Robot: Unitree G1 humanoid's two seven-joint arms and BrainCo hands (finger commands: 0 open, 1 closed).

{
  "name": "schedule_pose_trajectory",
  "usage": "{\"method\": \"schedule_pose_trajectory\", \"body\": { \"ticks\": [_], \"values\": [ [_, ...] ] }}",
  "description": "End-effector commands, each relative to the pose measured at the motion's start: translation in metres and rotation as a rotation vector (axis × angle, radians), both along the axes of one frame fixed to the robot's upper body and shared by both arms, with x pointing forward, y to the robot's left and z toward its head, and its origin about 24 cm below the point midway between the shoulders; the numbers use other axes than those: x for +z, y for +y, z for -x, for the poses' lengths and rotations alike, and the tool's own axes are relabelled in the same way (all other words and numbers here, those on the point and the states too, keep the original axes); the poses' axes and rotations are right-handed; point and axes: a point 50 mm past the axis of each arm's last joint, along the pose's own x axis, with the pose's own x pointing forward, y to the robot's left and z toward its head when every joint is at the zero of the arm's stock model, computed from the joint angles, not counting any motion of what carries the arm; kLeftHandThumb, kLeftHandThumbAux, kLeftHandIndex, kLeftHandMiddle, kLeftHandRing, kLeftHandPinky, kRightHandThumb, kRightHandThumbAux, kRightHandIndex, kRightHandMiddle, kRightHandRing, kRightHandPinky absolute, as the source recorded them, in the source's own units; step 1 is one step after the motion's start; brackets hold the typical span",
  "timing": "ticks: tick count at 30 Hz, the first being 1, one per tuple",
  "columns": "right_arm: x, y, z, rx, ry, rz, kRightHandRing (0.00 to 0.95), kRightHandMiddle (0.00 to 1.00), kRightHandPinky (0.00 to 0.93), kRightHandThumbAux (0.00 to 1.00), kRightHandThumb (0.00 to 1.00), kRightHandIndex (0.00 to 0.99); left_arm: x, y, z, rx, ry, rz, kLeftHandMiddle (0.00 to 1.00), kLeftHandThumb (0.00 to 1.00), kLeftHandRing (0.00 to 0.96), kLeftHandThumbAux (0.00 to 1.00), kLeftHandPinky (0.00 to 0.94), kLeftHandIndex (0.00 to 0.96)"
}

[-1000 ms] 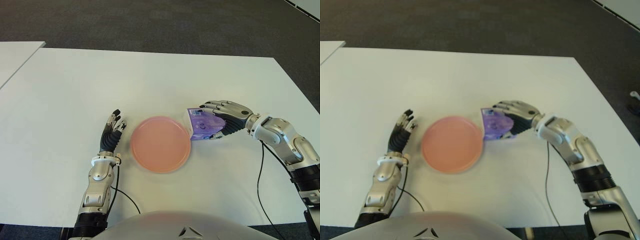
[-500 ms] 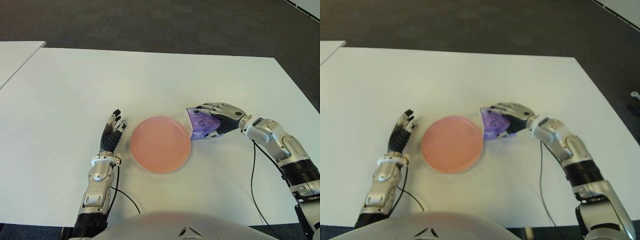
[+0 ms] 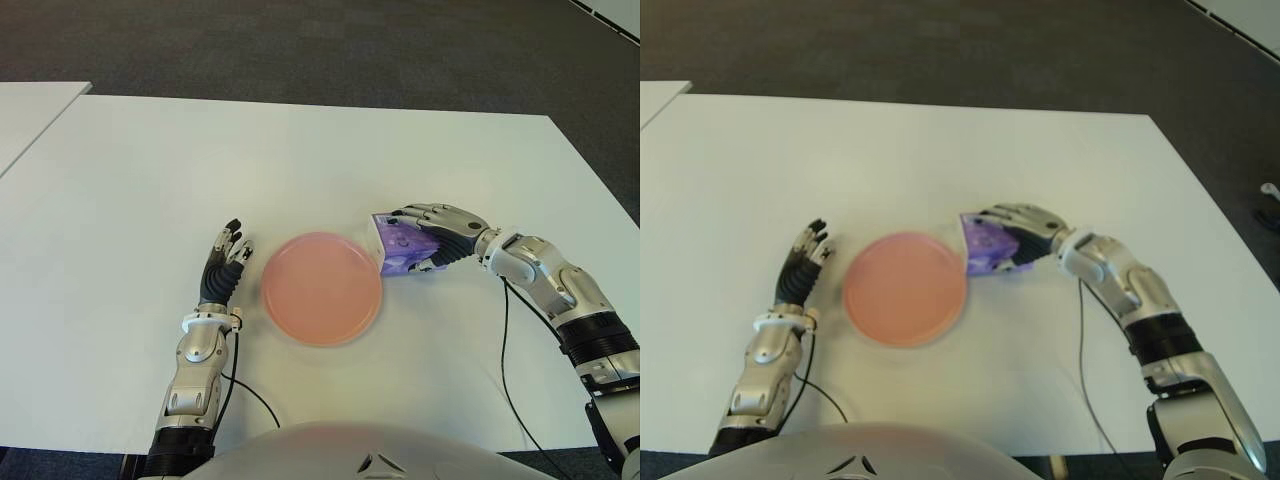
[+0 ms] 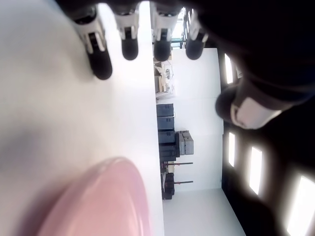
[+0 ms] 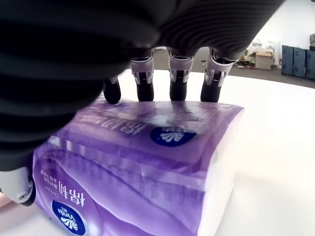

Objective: Put the tissue paper into the plate.

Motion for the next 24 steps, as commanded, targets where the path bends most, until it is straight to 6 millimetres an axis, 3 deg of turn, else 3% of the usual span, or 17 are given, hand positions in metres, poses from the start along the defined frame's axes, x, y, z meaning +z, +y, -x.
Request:
{"method": "schedule_pose_trajectory", "body": {
  "ticks": [1, 24],
  "values": [
    [-0.0074, -0.0003, 0.0023, 0.007, 0.03, 0.022, 0.0, 0.046, 0.0, 0.5, 0.264, 0.006, -0.0086, 0.0016, 0.006, 0.008, 0.056, 0.0, 0.0, 0.0, 0.0, 0.503, 0.0, 0.0],
    [-0.0066, -0.0006, 0.0026, 0.008, 0.029, 0.022, 0.0, 0.046, 0.0, 0.5, 0.264, 0.006, -0.0079, 0.0024, 0.0066, 0.008, 0.057, -0.001, 0.0, 0.0, 0.0, 0.501, 0.0, 0.0]
  ]
}}
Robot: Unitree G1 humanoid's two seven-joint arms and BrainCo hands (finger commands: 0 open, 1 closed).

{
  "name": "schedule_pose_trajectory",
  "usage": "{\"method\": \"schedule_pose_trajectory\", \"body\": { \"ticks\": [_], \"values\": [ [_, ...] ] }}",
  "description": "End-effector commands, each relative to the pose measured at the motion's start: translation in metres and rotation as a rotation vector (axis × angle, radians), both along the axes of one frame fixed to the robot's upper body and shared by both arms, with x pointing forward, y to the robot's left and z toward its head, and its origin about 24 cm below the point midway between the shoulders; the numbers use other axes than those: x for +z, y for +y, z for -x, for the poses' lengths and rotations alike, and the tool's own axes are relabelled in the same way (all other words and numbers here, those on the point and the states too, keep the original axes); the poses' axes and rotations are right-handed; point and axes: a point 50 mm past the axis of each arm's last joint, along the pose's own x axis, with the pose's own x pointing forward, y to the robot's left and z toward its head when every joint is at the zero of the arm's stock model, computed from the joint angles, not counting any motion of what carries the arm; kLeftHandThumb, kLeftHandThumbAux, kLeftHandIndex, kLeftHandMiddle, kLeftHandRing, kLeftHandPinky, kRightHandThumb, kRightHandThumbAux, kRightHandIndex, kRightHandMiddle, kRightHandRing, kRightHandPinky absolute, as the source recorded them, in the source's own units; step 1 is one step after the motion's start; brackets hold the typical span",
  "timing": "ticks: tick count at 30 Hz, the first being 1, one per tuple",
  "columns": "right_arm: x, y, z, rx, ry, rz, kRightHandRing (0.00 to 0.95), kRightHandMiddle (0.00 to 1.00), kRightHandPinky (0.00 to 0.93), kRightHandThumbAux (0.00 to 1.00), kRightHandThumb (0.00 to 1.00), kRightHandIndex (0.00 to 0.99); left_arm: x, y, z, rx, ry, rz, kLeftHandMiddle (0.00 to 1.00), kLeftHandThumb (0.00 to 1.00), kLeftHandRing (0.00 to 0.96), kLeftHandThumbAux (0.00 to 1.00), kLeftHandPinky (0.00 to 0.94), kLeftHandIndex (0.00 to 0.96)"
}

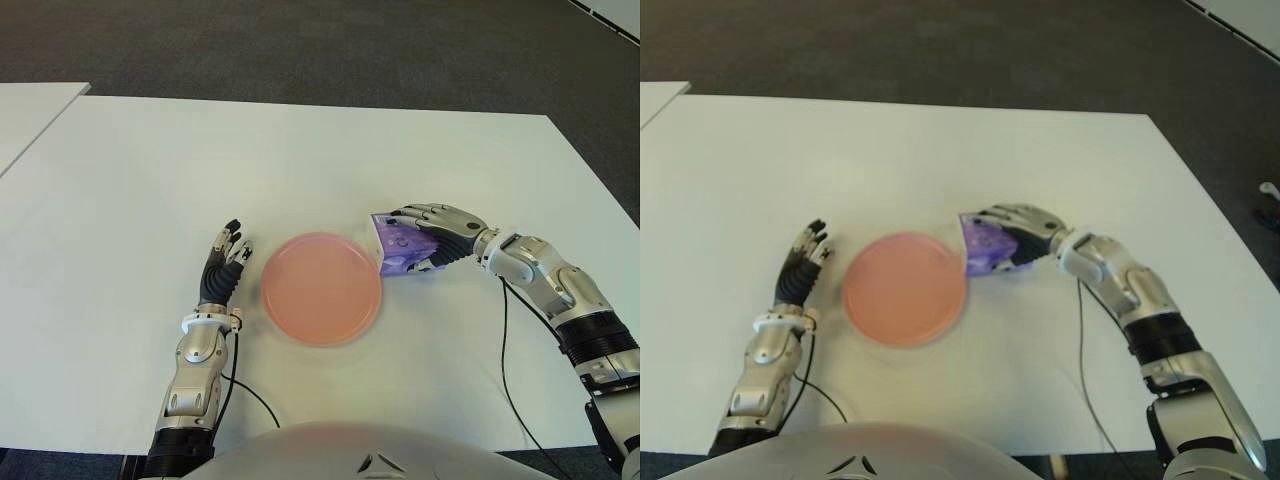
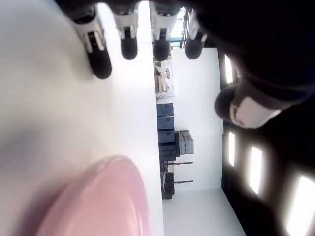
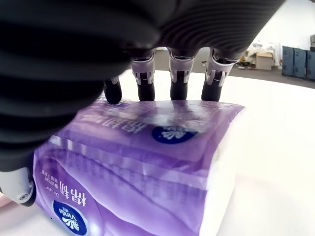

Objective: Put the tissue paper into the plate.

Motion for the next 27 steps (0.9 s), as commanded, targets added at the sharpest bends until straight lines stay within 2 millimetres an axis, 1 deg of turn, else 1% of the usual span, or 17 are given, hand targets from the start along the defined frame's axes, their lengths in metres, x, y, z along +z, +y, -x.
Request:
{"method": "schedule_pose_trajectory", "body": {
  "ticks": [1, 19, 20, 21, 22, 23, 24, 26, 27],
  "values": [
    [-0.006, -0.001, 0.003, 0.004, 0.031, 0.024, 0.0, 0.046, 0.0, 0.5, 0.264, 0.006, -0.008, 0.002, 0.006, 0.006, 0.056, -0.001, 0.0, 0.0, 0.0, 0.501, 0.0, 0.0],
    [-0.006, -0.003, 0.002, 0.002, 0.031, 0.024, 0.0, 0.046, 0.0, 0.5, 0.264, 0.006, -0.007, 0.001, 0.005, 0.006, 0.042, 0.005, 0.0, 0.0, 0.0, 0.496, 0.0, 0.0],
    [-0.025, 0.0, 0.008, 0.002, 0.031, 0.062, 0.0, 0.046, 0.0, 0.5, 0.264, 0.006, -0.007, 0.002, 0.005, 0.007, 0.042, 0.007, 0.0, 0.0, 0.0, 0.497, 0.0, 0.0],
    [-0.04, 0.003, 0.014, 0.008, 0.028, 0.09, 0.0, 0.043, 0.0, 0.525, 0.254, 0.004, -0.007, 0.002, 0.005, 0.007, 0.042, 0.007, 0.0, 0.0, 0.0, 0.497, 0.0, 0.0],
    [-0.049, 0.004, 0.018, 0.015, 0.023, 0.109, 0.0, 0.041, 0.0, 0.534, 0.251, 0.003, -0.007, 0.002, 0.005, 0.008, 0.042, 0.008, 0.0, 0.0, 0.0, 0.497, 0.0, 0.0],
    [-0.071, 0.009, 0.025, 0.011, 0.016, 0.137, 0.0, 0.039, 0.0, 0.547, 0.245, 0.002, -0.007, 0.002, 0.005, 0.009, 0.043, 0.008, 0.0, 0.0, 0.0, 0.498, 0.0, 0.0],
    [-0.087, 0.013, 0.03, 0.003, 0.005, 0.152, 0.0, 0.034, 0.0, 0.564, 0.237, 0.001, -0.007, 0.002, 0.006, 0.01, 0.045, 0.009, 0.0, 0.0, 0.0, 0.498, 0.0, 0.0],
    [-0.106, 0.019, 0.035, -0.008, -0.022, 0.165, 0.0, 0.029, 0.0, 0.576, 0.228, 0.0, -0.007, 0.003, 0.006, 0.011, 0.048, 0.01, 0.0, 0.0, 0.0, 0.499, 0.0, 0.0],
    [-0.11, 0.019, 0.035, -0.015, -0.032, 0.164, 0.0, 0.026, 0.0, 0.578, 0.224, 0.0, -0.007, 0.003, 0.006, 0.012, 0.049, 0.01, 0.0, 0.0, 0.0, 0.499, 0.0, 0.0]
  ]
}}
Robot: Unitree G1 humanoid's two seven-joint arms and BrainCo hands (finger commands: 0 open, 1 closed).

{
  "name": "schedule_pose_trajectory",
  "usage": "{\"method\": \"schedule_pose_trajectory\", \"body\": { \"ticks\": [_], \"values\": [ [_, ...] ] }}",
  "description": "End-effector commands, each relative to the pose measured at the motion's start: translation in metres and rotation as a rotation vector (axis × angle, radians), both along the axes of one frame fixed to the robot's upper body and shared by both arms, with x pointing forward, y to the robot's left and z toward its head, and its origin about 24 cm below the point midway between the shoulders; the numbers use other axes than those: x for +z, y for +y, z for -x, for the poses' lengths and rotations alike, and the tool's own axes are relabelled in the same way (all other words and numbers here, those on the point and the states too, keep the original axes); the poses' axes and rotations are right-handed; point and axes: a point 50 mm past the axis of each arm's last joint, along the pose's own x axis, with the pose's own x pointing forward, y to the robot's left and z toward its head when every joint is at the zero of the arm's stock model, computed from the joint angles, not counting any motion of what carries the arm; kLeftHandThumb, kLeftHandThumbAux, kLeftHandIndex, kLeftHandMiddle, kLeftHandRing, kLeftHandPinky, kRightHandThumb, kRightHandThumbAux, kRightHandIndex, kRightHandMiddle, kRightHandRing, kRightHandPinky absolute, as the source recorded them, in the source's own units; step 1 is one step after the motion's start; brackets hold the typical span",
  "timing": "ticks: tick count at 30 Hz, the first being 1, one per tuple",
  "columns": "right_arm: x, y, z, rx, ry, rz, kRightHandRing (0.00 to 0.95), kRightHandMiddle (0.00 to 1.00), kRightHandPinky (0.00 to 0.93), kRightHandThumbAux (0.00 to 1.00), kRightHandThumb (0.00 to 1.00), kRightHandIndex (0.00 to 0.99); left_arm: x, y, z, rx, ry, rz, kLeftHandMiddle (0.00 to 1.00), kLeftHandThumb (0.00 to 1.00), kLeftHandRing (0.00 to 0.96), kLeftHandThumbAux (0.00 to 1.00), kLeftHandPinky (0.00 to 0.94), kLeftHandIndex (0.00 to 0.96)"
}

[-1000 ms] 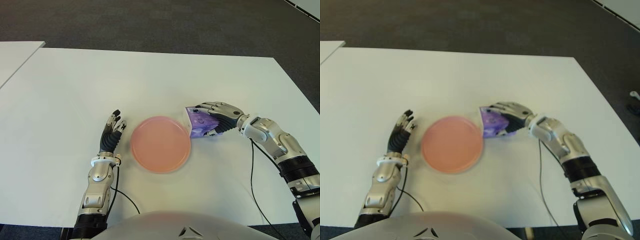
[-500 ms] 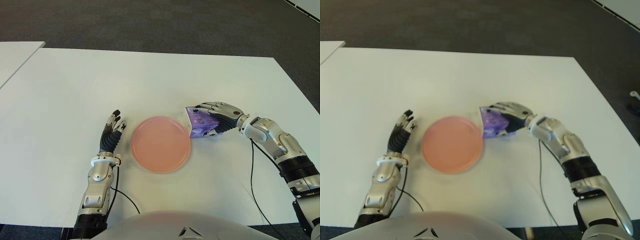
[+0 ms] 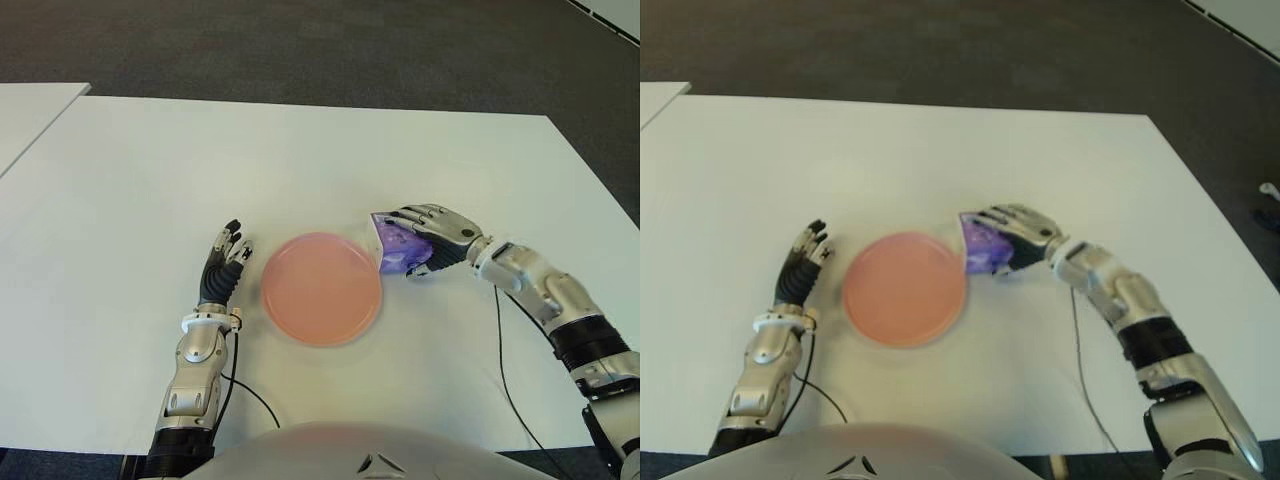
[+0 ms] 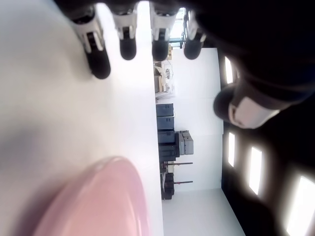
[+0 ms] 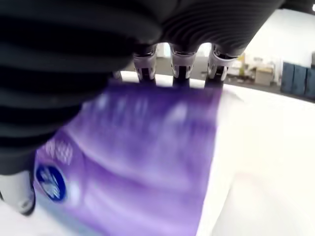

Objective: Put the tissue paper into the plate.

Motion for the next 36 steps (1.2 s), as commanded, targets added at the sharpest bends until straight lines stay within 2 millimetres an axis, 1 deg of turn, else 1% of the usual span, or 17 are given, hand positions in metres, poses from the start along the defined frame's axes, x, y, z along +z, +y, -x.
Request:
{"method": "schedule_pose_trajectory", "body": {
  "ticks": [1, 5, 11, 22, 36],
  "values": [
    [-0.081, 0.012, 0.03, -0.026, 0.063, 0.093, 0.0, 0.025, 0.0, 0.579, 0.223, 0.0, -0.008, 0.003, 0.007, 0.011, 0.051, 0.009, 0.0, 0.0, 0.0, 0.499, 0.0, 0.0],
    [-0.09, 0.012, 0.027, -0.044, 0.015, 0.075, 0.0, 0.023, 0.0, 0.57, 0.221, 0.0, -0.008, 0.004, 0.008, 0.009, 0.051, 0.008, 0.0, 0.0, 0.0, 0.496, 0.0, 0.0],
    [-0.097, 0.009, 0.027, -0.044, -0.017, 0.064, 0.0, 0.023, 0.0, 0.551, 0.235, 0.0, -0.008, 0.006, 0.008, 0.005, 0.048, 0.019, 0.0, 0.0, 0.0, 0.488, 0.0, 0.0],
    [-0.102, 0.009, 0.029, -0.045, -0.012, 0.022, 0.0, 0.038, 0.0, 0.547, 0.239, 0.0, -0.007, 0.006, 0.009, 0.005, 0.052, 0.02, 0.0, 0.0, 0.0, 0.487, 0.0, 0.0],
    [-0.106, 0.01, 0.031, -0.054, 0.004, 0.006, 0.009, 0.051, 0.0, 0.555, 0.266, 0.0, -0.006, 0.007, 0.01, 0.003, 0.048, 0.013, 0.0, 0.0, 0.0, 0.485, 0.0, 0.0]
  ]
}}
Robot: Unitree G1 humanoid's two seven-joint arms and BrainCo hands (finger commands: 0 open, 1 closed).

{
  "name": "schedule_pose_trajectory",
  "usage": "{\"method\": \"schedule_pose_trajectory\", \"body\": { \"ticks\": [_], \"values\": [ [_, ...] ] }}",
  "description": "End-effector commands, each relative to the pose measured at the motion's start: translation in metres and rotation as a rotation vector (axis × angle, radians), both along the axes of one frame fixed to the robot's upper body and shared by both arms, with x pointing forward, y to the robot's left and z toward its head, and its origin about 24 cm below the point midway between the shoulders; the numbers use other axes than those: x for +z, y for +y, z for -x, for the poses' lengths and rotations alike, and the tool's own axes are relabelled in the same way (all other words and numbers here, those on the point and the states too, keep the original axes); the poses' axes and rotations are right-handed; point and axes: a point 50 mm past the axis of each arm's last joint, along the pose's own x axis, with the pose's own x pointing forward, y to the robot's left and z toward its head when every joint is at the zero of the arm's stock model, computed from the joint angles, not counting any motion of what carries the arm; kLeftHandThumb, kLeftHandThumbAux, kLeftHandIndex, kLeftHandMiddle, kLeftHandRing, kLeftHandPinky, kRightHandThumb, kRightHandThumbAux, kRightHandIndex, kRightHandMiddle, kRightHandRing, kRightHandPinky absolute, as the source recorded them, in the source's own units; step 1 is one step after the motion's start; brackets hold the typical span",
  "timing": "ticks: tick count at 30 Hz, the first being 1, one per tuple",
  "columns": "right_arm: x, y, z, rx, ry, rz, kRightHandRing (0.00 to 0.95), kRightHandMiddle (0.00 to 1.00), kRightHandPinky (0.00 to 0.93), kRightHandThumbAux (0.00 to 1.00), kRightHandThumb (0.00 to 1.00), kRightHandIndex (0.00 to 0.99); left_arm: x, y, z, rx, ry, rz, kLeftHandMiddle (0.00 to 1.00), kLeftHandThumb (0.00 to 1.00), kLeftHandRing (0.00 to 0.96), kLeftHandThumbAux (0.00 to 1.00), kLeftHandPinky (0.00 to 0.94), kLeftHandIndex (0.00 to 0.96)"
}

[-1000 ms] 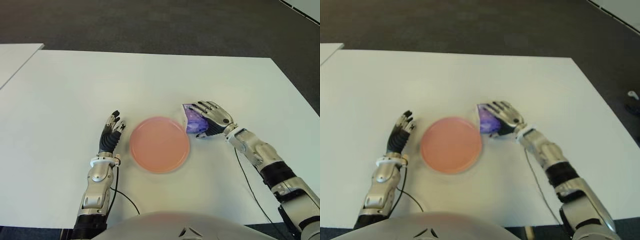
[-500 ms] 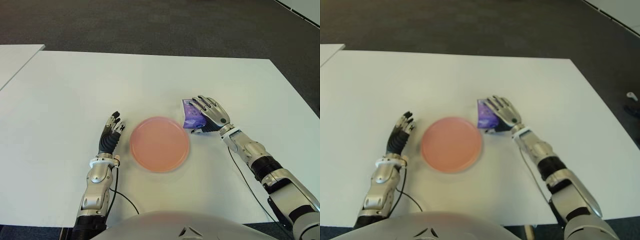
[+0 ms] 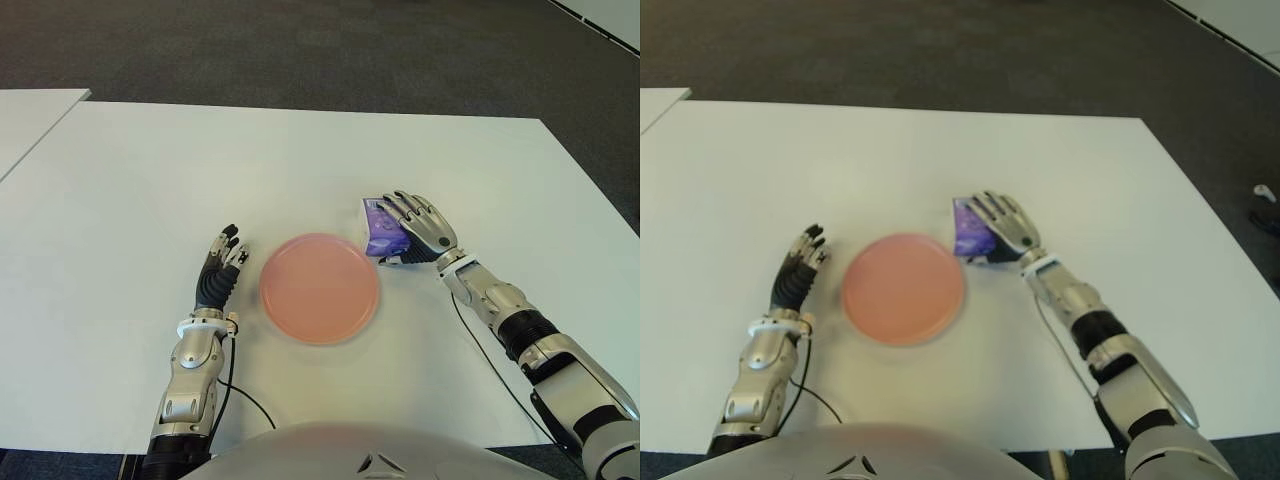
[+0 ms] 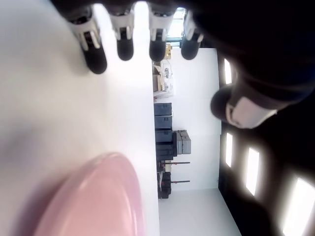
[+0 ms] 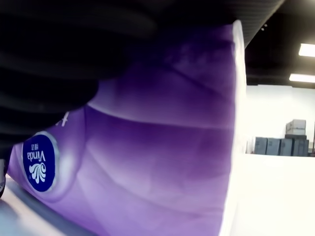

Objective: Put the tissue paper into the plate.

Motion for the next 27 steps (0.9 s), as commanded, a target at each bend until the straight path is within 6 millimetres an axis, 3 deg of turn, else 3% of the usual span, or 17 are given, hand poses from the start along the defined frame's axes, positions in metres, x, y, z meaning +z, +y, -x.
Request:
{"method": "schedule_pose_trajectory", "body": {
  "ticks": [1, 7, 11, 13, 17, 18, 21, 27],
  "values": [
    [-0.0625, -0.0016, 0.045, 0.027, 0.28, 0.15, 0.01, 0.052, 0.0, 0.556, 0.268, 0.0, -0.0042, 0.0029, 0.0034, -0.002, 0.035, -0.005, 0.0, 0.0, 0.0, 0.484, 0.0, 0.0],
    [-0.0629, -0.0015, 0.0455, 0.02, 0.292, 0.131, 0.041, 0.071, 0.039, 0.561, 0.308, 0.002, -0.0043, 0.0028, 0.0025, 0.002, 0.041, -0.001, 0.0, 0.0, 0.0, 0.484, 0.0, 0.0],
    [-0.0638, -0.0016, 0.0453, -0.001, 0.327, 0.109, 0.093, 0.11, 0.13, 0.559, 0.358, 0.038, -0.0037, 0.0027, 0.0019, 0.0, 0.033, -0.003, 0.0, 0.0, 0.0, 0.488, 0.0, 0.0],
    [-0.0643, -0.002, 0.0453, -0.017, 0.347, 0.084, 0.18, 0.195, 0.214, 0.552, 0.41, 0.127, -0.0035, 0.0024, 0.0018, 0.0, 0.03, -0.004, 0.0, 0.0, 0.0, 0.489, 0.0, 0.0],
    [-0.064, -0.002, 0.0454, -0.04, 0.363, 0.011, 0.453, 0.463, 0.47, 0.536, 0.548, 0.354, -0.0033, 0.0022, 0.0016, 0.002, 0.027, -0.002, 0.0, 0.0, 0.0, 0.488, 0.0, 0.0],
    [-0.0636, -0.0016, 0.0457, -0.039, 0.362, -0.008, 0.517, 0.524, 0.534, 0.596, 0.608, 0.382, -0.0032, 0.0022, 0.0015, 0.003, 0.027, -0.001, 0.0, 0.0, 0.0, 0.488, 0.0, 0.0],
    [-0.0629, -0.0005, 0.0459, -0.035, 0.363, -0.035, 0.651, 0.645, 0.679, 0.667, 0.688, 0.42, -0.003, 0.0023, 0.0013, 0.005, 0.027, 0.002, 0.0, 0.0, 0.0, 0.489, 0.0, 0.0],
    [-0.0628, 0.001, 0.0459, -0.047, 0.415, -0.101, 0.753, 0.753, 0.769, 0.701, 0.735, 0.44, -0.0029, 0.0023, 0.0012, 0.006, 0.028, 0.002, 0.0, 0.0, 0.0, 0.49, 0.0, 0.0]
  ]
}}
